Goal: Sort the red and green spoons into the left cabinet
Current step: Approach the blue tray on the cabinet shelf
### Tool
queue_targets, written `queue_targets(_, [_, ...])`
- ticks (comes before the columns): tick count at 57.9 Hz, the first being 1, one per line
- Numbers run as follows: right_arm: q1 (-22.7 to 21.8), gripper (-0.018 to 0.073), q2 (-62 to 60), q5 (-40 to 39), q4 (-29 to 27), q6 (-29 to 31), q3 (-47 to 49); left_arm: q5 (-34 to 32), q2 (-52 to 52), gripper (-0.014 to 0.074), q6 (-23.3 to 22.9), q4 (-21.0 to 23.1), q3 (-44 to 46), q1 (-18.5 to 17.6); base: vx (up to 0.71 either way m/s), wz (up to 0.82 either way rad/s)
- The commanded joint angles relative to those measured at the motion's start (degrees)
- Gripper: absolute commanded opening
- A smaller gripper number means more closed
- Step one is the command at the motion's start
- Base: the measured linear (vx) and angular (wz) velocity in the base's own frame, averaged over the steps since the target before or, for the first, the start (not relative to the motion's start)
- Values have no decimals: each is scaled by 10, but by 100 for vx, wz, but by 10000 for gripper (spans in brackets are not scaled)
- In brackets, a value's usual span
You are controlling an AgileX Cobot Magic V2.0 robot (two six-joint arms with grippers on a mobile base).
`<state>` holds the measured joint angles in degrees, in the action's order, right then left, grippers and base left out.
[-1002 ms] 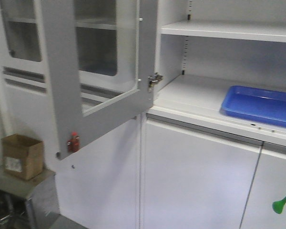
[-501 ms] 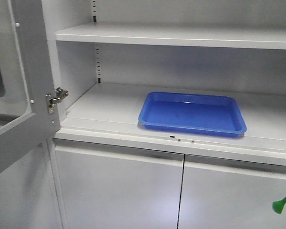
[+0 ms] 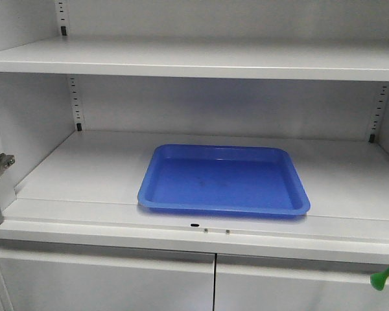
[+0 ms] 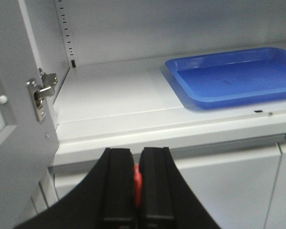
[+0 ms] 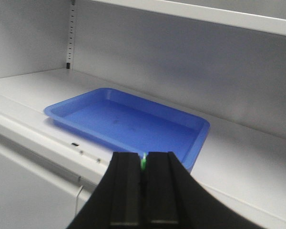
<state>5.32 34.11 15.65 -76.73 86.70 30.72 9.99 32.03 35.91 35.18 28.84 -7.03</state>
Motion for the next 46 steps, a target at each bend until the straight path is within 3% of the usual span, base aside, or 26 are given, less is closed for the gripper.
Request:
queue_targets(1, [-3, -3, 0, -8, -13, 0, 18, -42, 1, -3, -1, 11, 17, -4, 29, -5])
queue_targets(46, [-3, -3, 0, -8, -13, 0, 18, -42, 1, -3, -1, 11, 17, -4, 26, -12])
